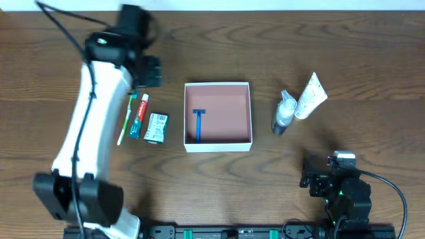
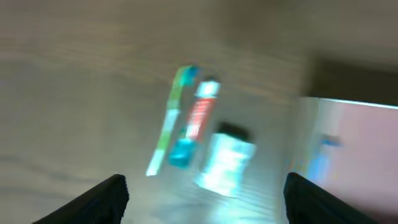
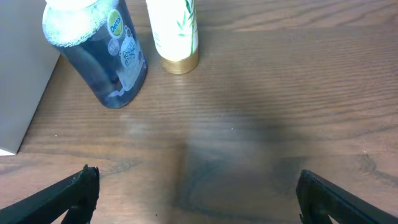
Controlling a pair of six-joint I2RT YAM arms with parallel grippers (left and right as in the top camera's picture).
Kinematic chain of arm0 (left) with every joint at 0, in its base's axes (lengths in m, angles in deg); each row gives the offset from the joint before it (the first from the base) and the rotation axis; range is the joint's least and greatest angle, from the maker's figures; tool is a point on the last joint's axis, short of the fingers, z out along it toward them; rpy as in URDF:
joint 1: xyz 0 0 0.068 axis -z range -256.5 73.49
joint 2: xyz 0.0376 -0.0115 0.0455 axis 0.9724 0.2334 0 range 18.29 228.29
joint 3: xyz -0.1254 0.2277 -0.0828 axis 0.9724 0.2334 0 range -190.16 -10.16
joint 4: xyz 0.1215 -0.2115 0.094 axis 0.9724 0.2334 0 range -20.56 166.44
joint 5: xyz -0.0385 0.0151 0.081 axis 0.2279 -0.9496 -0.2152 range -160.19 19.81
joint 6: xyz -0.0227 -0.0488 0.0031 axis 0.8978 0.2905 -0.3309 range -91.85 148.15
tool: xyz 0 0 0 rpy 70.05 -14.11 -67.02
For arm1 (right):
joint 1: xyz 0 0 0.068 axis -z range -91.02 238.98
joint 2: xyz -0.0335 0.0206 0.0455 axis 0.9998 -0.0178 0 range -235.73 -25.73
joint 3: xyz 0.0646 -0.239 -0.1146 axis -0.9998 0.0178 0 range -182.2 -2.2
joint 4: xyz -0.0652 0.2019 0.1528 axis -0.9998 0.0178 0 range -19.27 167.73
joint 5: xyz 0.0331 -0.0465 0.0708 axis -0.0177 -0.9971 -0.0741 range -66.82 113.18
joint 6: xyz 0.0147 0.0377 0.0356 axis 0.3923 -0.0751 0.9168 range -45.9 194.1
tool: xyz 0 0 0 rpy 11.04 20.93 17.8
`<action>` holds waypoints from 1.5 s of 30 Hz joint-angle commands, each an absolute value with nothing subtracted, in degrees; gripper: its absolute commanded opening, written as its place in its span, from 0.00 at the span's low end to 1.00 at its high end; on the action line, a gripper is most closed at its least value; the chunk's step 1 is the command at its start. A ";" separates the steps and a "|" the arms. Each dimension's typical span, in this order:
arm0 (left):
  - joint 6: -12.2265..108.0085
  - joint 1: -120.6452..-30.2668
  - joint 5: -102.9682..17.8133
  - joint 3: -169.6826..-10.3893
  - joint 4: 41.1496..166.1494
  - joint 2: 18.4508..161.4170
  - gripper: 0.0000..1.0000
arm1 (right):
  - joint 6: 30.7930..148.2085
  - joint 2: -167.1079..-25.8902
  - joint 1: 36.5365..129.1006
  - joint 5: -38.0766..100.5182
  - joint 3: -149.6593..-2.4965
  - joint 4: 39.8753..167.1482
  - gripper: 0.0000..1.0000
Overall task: Pack container
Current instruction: 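Return left gripper to the green toothbrush and grasp it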
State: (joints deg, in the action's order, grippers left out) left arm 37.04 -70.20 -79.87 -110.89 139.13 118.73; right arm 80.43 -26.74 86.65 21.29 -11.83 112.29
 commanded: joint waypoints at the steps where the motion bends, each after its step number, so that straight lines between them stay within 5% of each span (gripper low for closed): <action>1: 25.43 -76.67 -76.67 -109.10 138.76 122.42 0.81 | 80.45 -26.59 86.68 21.29 -11.72 112.51 0.99; 10: 14.70 -86.13 -71.63 -108.72 137.25 132.26 0.73 | 80.45 -26.59 86.68 21.29 -11.72 112.51 0.99; 13: 12.95 -86.33 -71.56 -108.72 137.28 135.19 0.65 | 80.45 -26.59 86.68 21.29 -11.72 112.51 0.99; 32: 13.00 -86.07 -69.07 -108.40 136.84 147.14 0.64 | 80.45 -26.59 86.68 21.29 -11.72 112.51 0.99; 37: 12.97 -86.07 -69.09 -107.61 135.48 147.14 0.49 | 80.45 -26.59 86.68 21.29 -11.72 112.51 0.99; 45: 13.15 -86.07 -69.09 -103.57 132.56 147.14 0.46 | 80.45 -26.59 86.68 21.29 -11.72 112.51 0.99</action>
